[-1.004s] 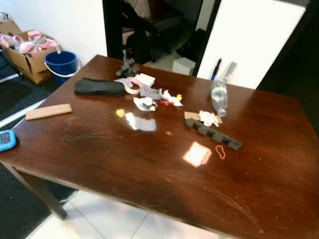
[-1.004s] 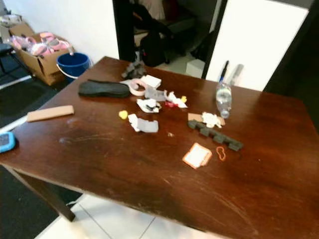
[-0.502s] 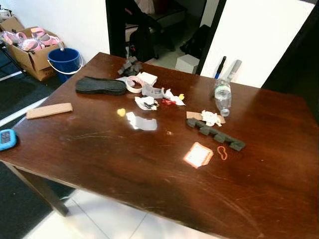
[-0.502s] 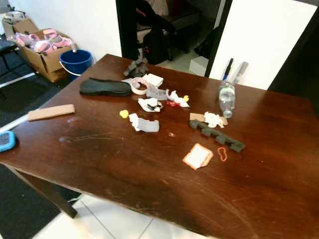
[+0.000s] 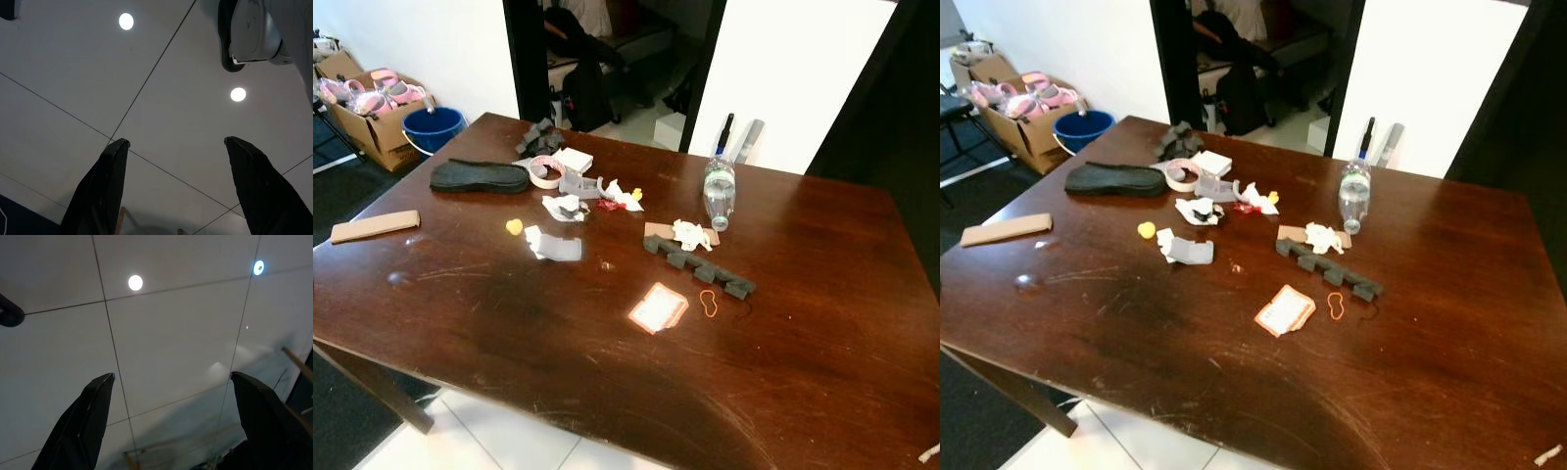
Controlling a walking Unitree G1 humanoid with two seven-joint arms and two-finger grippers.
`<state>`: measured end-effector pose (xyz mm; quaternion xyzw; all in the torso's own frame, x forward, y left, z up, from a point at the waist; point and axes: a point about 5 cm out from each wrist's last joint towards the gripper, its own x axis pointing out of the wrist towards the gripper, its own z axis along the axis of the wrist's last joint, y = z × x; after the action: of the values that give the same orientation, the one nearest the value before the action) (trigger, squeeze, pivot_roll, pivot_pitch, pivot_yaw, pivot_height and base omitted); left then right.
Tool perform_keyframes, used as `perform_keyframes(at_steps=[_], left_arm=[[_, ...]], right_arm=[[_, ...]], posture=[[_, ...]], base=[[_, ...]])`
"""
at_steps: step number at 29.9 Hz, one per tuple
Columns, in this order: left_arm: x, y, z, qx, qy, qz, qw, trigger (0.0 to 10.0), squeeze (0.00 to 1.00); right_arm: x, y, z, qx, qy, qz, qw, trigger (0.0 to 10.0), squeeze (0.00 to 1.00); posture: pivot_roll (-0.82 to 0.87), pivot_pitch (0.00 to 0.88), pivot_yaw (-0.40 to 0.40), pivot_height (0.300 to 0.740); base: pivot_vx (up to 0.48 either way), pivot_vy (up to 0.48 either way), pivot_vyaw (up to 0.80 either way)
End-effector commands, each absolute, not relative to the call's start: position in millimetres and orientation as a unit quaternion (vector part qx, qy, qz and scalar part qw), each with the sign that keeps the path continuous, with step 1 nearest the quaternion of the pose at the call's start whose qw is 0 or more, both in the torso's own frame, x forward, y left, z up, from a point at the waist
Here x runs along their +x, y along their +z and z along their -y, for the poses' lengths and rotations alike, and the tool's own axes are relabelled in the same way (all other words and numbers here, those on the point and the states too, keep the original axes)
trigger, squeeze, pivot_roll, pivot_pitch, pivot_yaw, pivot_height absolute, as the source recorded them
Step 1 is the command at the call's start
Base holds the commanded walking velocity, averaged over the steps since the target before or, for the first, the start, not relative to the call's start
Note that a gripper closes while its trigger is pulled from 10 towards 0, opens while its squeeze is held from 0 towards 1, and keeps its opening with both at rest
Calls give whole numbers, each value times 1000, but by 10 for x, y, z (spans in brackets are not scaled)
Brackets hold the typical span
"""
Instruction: Picking trash to rubbish bin
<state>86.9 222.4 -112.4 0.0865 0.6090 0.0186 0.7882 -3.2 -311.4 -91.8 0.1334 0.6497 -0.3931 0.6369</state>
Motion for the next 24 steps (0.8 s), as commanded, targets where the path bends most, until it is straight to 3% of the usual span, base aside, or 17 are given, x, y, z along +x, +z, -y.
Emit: perform_keyframes(at_steps=[1, 7, 11, 12, 14, 15, 19, 20, 22, 23, 24], left_arm=[[791, -1133, -2256, 84, 23, -618, 781, 10000, 0], [777, -1137, -2252, 81, 24, -620, 780, 10000, 0], [765, -1142, -2241, 79, 23, -622, 779, 10000, 0], [765, -1142, -2241, 79, 23, -622, 779, 10000, 0], [762, -1143, -2237, 78, 23, -622, 779, 10000, 0], [762, -1143, -2237, 78, 23, -622, 779, 10000, 0], [768, -1141, -2244, 75, 25, -621, 780, 10000, 0], [768, -1141, -2244, 75, 25, -621, 780, 10000, 0], [777, -1138, -2250, 75, 26, -619, 781, 10000, 0], [777, -1138, -2250, 75, 26, -619, 781, 10000, 0], [781, -1136, -2252, 75, 26, -619, 781, 10000, 0]], right_arm=[[-162, -875, 3192, 158, -431, -641, 615, 10000, 0], [-326, -737, 3436, 180, -516, -600, 584, 10000, 0], [-453, -552, 3704, 182, -631, -536, 531, 10000, 0], [-453, -552, 3704, 182, -631, -536, 531, 10000, 0], [-451, -343, 3985, 150, -703, -466, 515, 10000, 0], [-451, -343, 3985, 150, -703, -466, 515, 10000, 0], [-111, 266, 4610, 92, -781, -288, 547, 10000, 0], [-111, 266, 4610, 92, -781, -288, 547, 10000, 0], [213, 593, 4842, 79, -777, -206, 589, 10000, 0], [213, 593, 4842, 79, -777, -206, 589, 10000, 0], [376, 725, 4912, 75, -769, -175, 610, 10000, 0]], posture=[[50, 102, -48, 740], [46, 102, -49, 740], [31, 102, -50, 740], [31, 102, -50, 740], [29, 102, -51, 740], [29, 102, -51, 740], [26, 98, -51, 740], [26, 98, -51, 740], [29, 93, -54, 740], [29, 93, -54, 740], [31, 93, -54, 740]], base=[[0, 0, 0], [0, 0, 0], [0, 0, 0], [0, 0, 0], [0, 0, 0], [0, 0, 0], [0, 0, 0], [0, 0, 0], [0, 0, 0], [0, 0, 0], [0, 0, 0]])
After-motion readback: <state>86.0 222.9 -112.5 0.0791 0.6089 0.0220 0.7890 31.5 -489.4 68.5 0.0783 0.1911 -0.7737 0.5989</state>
